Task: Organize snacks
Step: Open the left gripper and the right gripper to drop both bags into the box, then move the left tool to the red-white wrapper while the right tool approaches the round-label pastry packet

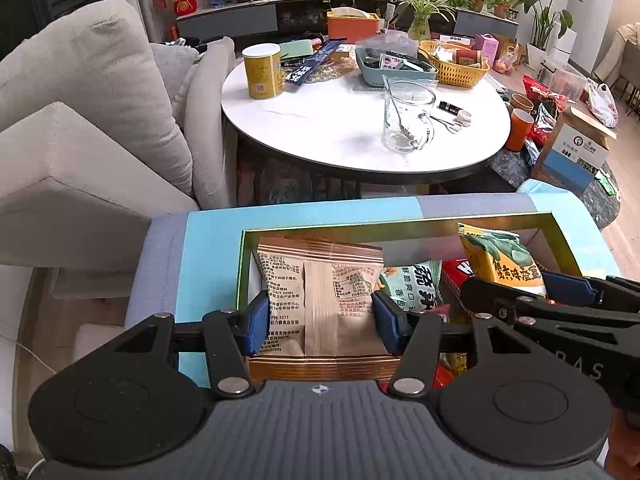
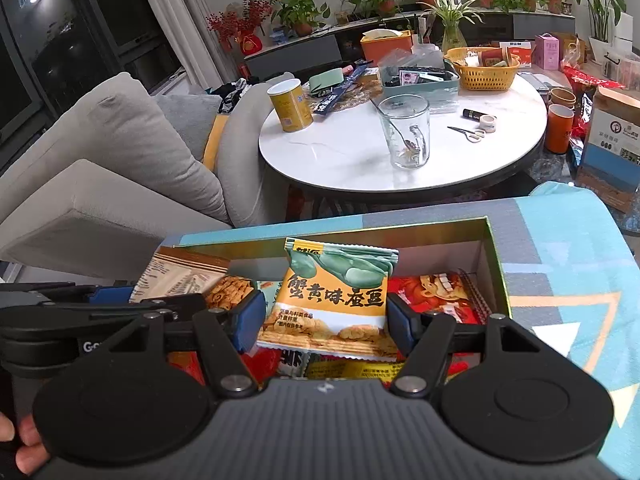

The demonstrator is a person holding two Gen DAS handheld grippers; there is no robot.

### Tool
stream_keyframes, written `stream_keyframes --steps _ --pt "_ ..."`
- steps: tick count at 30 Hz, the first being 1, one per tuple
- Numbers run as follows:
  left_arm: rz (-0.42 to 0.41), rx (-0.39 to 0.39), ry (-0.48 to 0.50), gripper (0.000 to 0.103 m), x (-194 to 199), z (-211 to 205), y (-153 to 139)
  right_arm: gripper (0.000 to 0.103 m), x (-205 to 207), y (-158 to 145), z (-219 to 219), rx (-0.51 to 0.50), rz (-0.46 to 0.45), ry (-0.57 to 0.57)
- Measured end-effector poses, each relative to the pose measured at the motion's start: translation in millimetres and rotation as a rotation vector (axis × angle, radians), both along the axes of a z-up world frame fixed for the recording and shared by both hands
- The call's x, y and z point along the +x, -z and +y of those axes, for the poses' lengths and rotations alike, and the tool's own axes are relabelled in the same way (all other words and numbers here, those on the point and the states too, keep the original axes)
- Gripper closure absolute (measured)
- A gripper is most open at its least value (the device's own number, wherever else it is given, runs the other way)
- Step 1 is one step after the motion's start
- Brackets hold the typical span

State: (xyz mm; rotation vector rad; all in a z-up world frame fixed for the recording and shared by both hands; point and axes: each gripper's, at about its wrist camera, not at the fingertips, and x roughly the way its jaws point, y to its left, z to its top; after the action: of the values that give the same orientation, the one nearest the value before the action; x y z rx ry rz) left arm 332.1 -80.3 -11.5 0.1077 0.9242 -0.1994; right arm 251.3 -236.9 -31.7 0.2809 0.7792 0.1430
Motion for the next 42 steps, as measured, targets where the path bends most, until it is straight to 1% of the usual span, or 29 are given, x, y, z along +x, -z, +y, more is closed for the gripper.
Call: stream_keyframes --steps 4,7,11,15,20,27,34,42 --pt "0.009 -0.004 -0.005 0.050 1 1 1 0.035 1 1 0 -0.002 -0.001 0.004" --pt "0.021 0.003 -0.005 0.046 0 1 1 0.035 -1 1 -1 0.002 -0.001 0.008" --pt "0.029 0.003 -0.002 0.045 -1 -1 -1 0.035 -5 -4 -5 0.016 -0.020 0.014" --pt "0.021 0.018 0.010 0.045 -6 -3 -3 0.035 -11 -9 -6 -0.006 -0.039 0.021" --pt "0.012 0.019 0.008 0.045 -15 -1 -7 0.035 -19 -11 -7 -0.005 -0.042 0.017" --pt "0.009 0.042 -0.002 0.045 -30 5 -10 0.035 -32 -17 -7 -0.010 -0.046 0.015" --pt "-0.002 0.056 -0.012 0.045 -55 12 -19 0.035 -52 -24 -2 -0.020 -0.055 -0.008" --pt "-0.019 0.051 -0.041 0.045 -102 29 -28 0.035 -88 -27 4 -0.032 -0.062 -0.036"
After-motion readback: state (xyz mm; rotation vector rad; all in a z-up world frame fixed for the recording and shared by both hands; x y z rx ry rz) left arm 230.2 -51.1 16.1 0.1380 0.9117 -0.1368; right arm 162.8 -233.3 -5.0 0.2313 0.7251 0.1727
